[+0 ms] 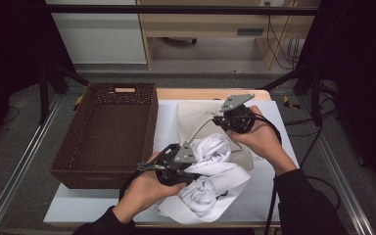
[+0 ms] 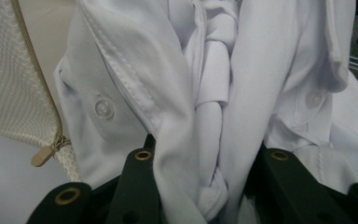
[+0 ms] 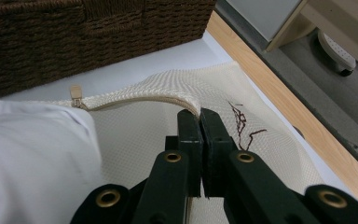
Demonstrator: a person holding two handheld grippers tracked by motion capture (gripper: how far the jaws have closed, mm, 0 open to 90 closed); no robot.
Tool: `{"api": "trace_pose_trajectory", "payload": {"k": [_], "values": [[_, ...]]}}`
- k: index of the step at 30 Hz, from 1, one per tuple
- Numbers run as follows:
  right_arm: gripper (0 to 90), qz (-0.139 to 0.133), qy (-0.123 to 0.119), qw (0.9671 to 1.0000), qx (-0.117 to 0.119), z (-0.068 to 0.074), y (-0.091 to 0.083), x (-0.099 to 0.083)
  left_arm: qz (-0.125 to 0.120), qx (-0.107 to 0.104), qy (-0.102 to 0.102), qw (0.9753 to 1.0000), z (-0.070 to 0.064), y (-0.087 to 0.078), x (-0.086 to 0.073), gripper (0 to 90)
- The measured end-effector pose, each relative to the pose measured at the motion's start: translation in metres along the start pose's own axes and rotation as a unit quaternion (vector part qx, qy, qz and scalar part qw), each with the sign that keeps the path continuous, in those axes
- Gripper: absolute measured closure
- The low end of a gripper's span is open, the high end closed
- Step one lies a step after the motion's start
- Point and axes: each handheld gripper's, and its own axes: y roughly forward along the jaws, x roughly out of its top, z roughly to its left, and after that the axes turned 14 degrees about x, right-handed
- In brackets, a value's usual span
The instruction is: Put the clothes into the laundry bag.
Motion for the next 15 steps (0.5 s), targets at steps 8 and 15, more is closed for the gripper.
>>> {"api": "trace_pose_trajectory", "payload": {"k": [8,15], "values": [[88.6,-0.001,-0.002,1.0000,0.002,0.001,-0.003,-0.002,0.023,0.025,-0.020,0.9992,0.012,0.029,0.001,68.6],[88.7,0.003,-0.008,0.9999,0.009,0.002,-0.002,-0.004,0.039,0.039,-0.049,0.9972,0.024,0.047,-0.006,68.7]]}}
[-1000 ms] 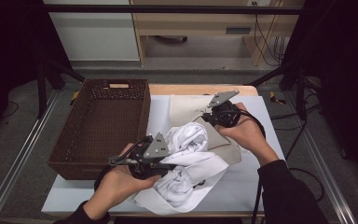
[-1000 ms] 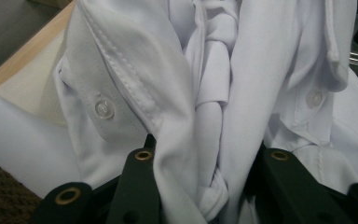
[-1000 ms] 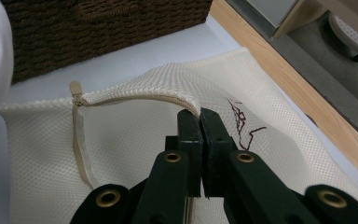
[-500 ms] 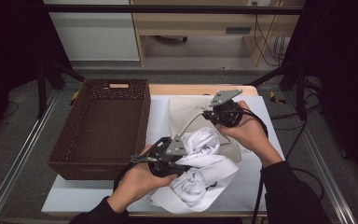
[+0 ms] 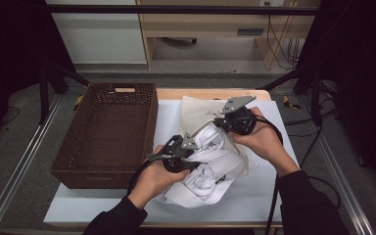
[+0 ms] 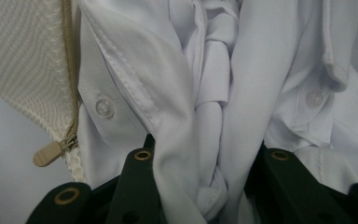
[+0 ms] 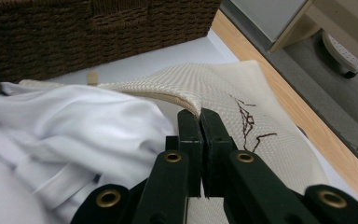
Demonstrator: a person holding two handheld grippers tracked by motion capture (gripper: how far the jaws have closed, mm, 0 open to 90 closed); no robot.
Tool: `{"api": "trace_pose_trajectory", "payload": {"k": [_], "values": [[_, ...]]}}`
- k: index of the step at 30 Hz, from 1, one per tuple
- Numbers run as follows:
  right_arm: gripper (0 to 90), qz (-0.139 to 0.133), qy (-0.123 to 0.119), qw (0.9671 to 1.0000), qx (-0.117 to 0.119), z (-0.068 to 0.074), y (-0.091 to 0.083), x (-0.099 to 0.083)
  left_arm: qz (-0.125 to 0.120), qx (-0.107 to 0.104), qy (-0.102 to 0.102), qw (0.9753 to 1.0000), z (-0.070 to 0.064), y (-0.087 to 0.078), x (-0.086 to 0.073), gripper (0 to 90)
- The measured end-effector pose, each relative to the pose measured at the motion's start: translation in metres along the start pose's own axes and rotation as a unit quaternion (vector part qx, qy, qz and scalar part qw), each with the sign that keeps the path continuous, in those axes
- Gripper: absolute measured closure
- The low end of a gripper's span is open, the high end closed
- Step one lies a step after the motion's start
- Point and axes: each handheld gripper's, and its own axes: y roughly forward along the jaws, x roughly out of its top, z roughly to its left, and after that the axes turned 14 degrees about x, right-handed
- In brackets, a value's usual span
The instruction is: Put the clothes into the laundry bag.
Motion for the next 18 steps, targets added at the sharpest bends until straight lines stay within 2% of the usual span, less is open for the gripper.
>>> {"api": "trace_pose_trajectory", "payload": {"k": [2,4,11,14,17,18], "values": [[88.8,-0.001,-0.001,1.0000,0.003,0.001,0.000,-0.001,0.001,0.002,-0.003,1.0000,0.002,0.002,-0.001,68.6],[88.8,0.000,0.000,1.0000,0.003,0.001,-0.001,-0.003,-0.002,0.004,-0.023,0.9997,0.006,0.007,-0.006,68.6],[88.9,0.009,0.000,1.0000,0.004,-0.001,-0.003,-0.007,0.001,0.009,-0.031,0.9995,0.009,0.007,-0.014,68.6],[88.9,0.008,0.001,1.0000,0.003,-0.002,-0.005,-0.007,0.002,0.026,-0.042,0.9988,0.011,0.005,-0.017,68.6],[89.0,0.009,0.001,1.0000,0.003,-0.001,-0.007,-0.007,0.002,0.033,-0.048,0.9983,0.014,0.004,-0.019,68.6],[89.0,0.010,0.000,0.9999,0.004,0.000,-0.008,-0.007,0.004,0.034,-0.058,0.9977,0.017,0.004,-0.021,68.6]]}}
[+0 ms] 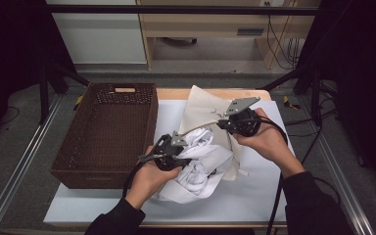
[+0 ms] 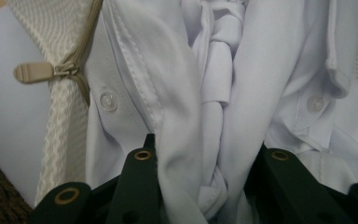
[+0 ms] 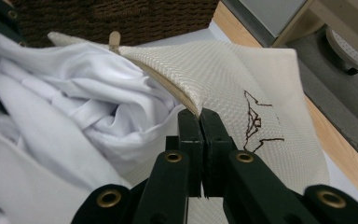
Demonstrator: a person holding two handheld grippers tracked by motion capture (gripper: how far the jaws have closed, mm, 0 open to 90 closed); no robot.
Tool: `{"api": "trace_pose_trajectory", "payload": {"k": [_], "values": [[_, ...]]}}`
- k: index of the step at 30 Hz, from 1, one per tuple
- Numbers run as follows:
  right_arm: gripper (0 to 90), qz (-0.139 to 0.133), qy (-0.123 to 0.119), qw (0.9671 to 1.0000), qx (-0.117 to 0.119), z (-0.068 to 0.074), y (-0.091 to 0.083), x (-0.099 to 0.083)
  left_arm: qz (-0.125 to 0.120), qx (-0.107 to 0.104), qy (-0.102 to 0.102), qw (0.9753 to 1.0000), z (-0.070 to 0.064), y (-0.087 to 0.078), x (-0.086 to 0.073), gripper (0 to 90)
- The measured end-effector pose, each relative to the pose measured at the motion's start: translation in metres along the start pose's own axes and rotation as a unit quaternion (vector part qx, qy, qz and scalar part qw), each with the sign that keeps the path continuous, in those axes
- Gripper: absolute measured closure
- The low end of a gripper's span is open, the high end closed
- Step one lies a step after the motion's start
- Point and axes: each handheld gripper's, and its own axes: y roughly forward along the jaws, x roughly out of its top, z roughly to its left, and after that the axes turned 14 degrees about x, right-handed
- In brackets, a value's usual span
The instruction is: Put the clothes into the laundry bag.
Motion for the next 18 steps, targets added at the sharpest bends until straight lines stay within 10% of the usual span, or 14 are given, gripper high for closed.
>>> {"api": "trace_pose_trajectory", "payload": {"k": [11,18], "values": [[89.2,0.016,-0.011,0.9998,0.009,0.0034,-0.0055,-0.0051,-0.001,0.014,-0.039,0.9992,0.0095,-0.0030,-0.0059,68.7],[89.2,0.009,-0.016,0.9998,0.012,0.0093,-0.0014,-0.0002,0.004,0.047,-0.029,0.9985,0.0048,0.0068,0.0019,68.6]]}}
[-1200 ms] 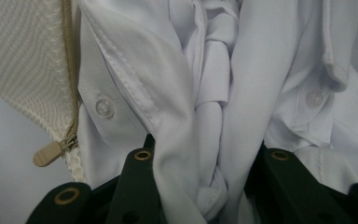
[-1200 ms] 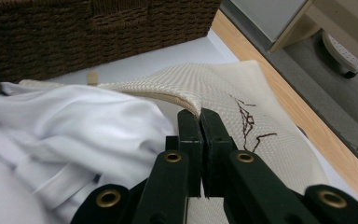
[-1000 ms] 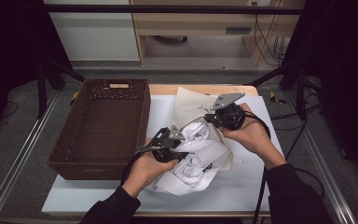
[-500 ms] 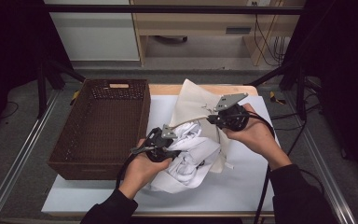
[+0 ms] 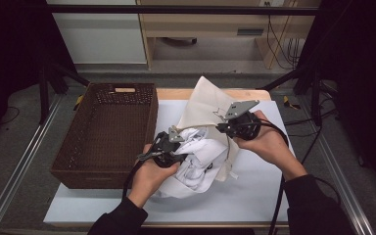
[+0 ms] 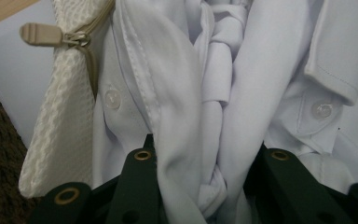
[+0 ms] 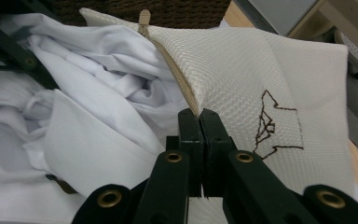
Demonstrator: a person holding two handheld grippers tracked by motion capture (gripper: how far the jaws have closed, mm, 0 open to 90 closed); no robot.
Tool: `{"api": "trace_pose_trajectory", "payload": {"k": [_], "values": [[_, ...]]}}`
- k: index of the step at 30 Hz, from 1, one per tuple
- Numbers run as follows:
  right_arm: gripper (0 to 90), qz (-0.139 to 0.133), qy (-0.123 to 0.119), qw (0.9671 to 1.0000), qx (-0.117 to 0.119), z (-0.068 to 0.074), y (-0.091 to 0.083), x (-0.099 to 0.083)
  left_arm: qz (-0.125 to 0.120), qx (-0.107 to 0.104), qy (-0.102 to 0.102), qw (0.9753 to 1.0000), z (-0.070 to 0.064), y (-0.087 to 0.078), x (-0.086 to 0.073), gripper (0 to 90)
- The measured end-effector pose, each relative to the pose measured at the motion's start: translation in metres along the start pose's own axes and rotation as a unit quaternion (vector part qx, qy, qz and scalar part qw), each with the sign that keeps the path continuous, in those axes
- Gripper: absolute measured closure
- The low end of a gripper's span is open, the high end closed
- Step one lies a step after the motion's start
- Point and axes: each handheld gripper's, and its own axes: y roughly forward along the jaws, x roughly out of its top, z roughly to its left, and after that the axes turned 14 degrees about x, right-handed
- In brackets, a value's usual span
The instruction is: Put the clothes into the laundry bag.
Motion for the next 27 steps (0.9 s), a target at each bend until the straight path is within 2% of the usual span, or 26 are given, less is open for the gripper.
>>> {"api": "trace_pose_trajectory", "payload": {"k": [3,7,11,14,16,17,20,22,25,27], "values": [[89.2,0.002,-0.001,1.0000,0.000,0.001,0.003,0.002,0.003,0.004,0.005,1.0000,-0.002,0.003,0.002,68.6],[89.2,0.005,-0.001,1.0000,0.005,0.001,0.010,0.002,0.010,0.008,-0.002,0.9999,-0.002,0.015,0.003,68.6],[89.2,0.009,-0.001,0.9999,0.006,0.001,0.011,0.000,0.011,0.013,-0.004,0.9999,-0.001,0.019,0.003,68.6],[89.2,0.012,0.003,0.9999,0.006,0.001,0.012,-0.001,0.008,0.013,-0.019,0.9997,-0.004,0.020,0.008,68.5],[89.2,0.010,0.005,0.9999,0.007,-0.001,0.013,-0.001,0.002,0.010,-0.016,0.9998,-0.007,0.019,0.011,68.5],[89.2,0.008,0.007,0.9999,0.006,-0.001,0.014,-0.001,-0.009,0.011,-0.008,0.9999,-0.015,0.016,0.018,68.5],[89.2,0.009,0.006,0.9999,0.006,0.001,0.016,0.000,-0.013,0.019,-0.001,0.9997,-0.020,0.018,0.024,68.6],[89.2,0.010,0.005,0.9999,0.004,0.003,0.016,0.000,-0.010,0.021,0.000,0.9997,-0.020,0.020,0.024,68.6],[89.2,0.007,0.005,0.9999,0.007,0.003,0.013,-0.001,-0.001,0.028,-0.016,0.9995,-0.014,0.030,0.024,68.6],[89.2,0.007,0.004,0.9999,0.008,0.004,0.012,-0.002,0.000,0.032,-0.019,0.9993,-0.012,0.032,0.024,68.7]]}}
